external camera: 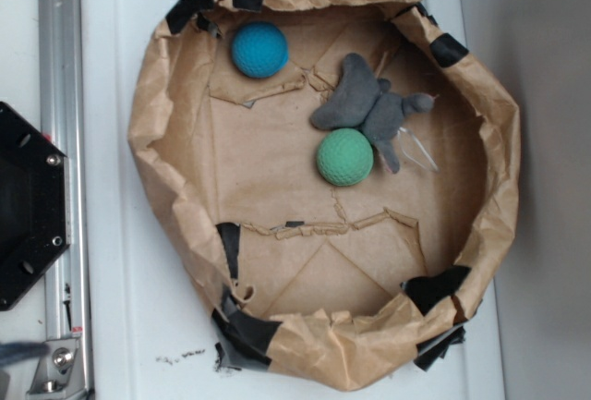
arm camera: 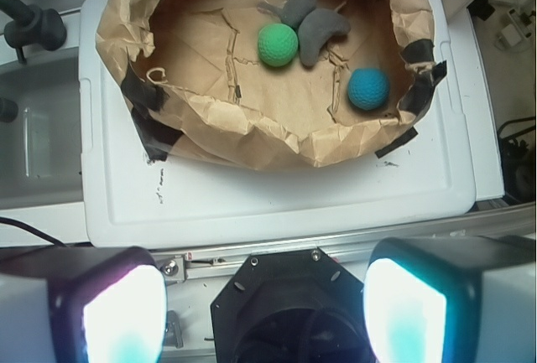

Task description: Grab the green ball.

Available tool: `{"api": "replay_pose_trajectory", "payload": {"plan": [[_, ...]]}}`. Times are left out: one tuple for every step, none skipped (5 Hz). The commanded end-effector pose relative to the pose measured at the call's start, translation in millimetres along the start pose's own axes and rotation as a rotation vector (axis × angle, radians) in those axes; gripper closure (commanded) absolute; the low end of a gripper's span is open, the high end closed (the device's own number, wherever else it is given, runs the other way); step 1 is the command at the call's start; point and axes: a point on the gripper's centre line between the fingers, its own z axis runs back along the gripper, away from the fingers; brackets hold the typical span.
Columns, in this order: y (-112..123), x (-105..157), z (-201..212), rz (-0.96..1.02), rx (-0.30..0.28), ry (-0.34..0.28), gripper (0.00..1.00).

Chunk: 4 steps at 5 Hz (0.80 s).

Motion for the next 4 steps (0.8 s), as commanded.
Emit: {"api": "replay_pose_trajectory", "payload": {"plan": [[19.6,75.4,-54.9,0.329,-0.056,-0.027,0.00],[16.7,100.1,-85.4,0.479,-0.048,-0.159,0.00],[18.9,116.8,-129.9,0.580,-0.001,-0.174,0.00],[25.9,128.6,-161.9,0.604,0.022,-0.163,0.00]]}}
